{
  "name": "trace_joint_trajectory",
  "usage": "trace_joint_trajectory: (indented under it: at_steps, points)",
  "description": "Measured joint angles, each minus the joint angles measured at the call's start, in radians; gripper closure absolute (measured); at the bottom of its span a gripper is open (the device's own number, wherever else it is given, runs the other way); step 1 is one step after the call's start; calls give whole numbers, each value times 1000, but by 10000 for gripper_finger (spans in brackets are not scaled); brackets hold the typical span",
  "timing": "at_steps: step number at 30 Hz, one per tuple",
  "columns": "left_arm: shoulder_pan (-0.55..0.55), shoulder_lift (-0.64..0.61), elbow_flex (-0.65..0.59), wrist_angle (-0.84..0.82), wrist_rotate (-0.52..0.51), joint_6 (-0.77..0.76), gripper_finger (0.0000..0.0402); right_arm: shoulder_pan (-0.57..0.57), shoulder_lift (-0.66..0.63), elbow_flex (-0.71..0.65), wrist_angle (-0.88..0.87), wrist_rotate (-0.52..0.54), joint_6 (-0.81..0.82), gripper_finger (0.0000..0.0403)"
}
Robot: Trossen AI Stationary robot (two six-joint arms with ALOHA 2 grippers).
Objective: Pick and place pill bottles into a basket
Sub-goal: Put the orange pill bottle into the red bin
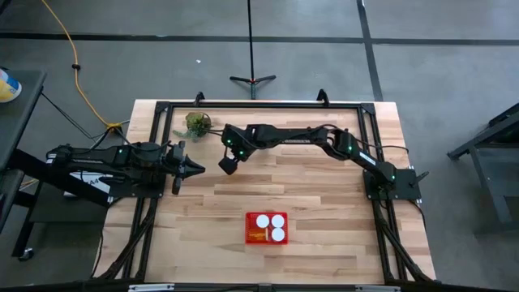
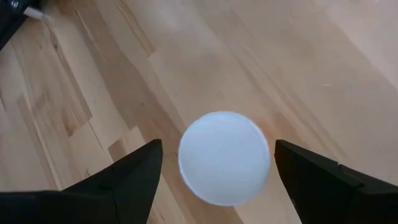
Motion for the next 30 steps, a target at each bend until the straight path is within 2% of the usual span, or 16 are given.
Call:
trace_joint_trajectory:
  at_steps: [11,26,30]
  points:
    - [0,0,0,0,0,0,341,2,0,0,2,35,-6,143]
    - [0,0,0,1,-1,0,341,6,-1,0,5,31,-4,208]
    - [0,0,0,1,-1,0,341,6,-2,0,7,21,-4,214]
